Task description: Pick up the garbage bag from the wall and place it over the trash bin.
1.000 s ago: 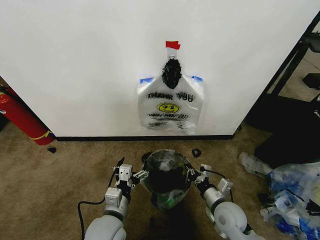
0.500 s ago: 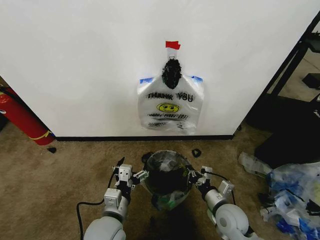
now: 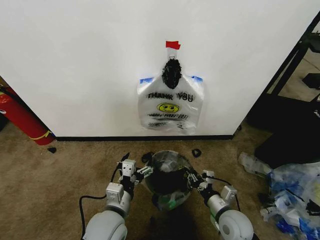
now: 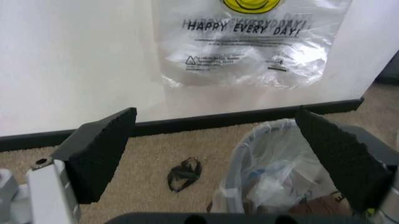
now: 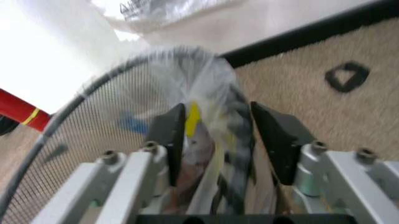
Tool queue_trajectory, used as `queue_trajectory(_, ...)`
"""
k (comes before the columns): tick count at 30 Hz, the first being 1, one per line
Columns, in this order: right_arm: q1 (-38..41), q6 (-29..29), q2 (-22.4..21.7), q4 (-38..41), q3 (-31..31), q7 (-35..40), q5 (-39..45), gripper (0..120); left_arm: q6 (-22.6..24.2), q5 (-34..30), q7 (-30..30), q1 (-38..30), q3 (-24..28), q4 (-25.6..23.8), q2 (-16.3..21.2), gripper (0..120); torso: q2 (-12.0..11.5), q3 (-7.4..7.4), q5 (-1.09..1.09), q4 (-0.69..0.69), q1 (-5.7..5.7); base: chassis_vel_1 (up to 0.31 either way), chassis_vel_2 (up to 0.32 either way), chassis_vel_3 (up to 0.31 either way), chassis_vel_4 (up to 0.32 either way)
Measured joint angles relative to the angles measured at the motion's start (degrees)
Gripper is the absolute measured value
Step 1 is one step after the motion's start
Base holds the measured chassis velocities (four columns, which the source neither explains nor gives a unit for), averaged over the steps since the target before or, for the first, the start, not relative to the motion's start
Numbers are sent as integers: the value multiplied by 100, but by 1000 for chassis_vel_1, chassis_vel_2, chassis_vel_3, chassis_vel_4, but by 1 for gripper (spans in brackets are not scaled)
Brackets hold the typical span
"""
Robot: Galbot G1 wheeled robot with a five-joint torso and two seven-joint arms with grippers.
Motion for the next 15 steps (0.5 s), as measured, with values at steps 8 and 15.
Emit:
queue_trajectory(8,-128,50,-67,260,135,437,-292,74,15,-108,-2,-81,-15,-15,9,100,0,0,0,0,0,0,0,0,0)
queue_trajectory(15,-233,1324,7,378,396,-436,-759,97,-9,-242,-18,-142,-101,-31,-29,100,0,0,-1,-1,0,0,0,0,0)
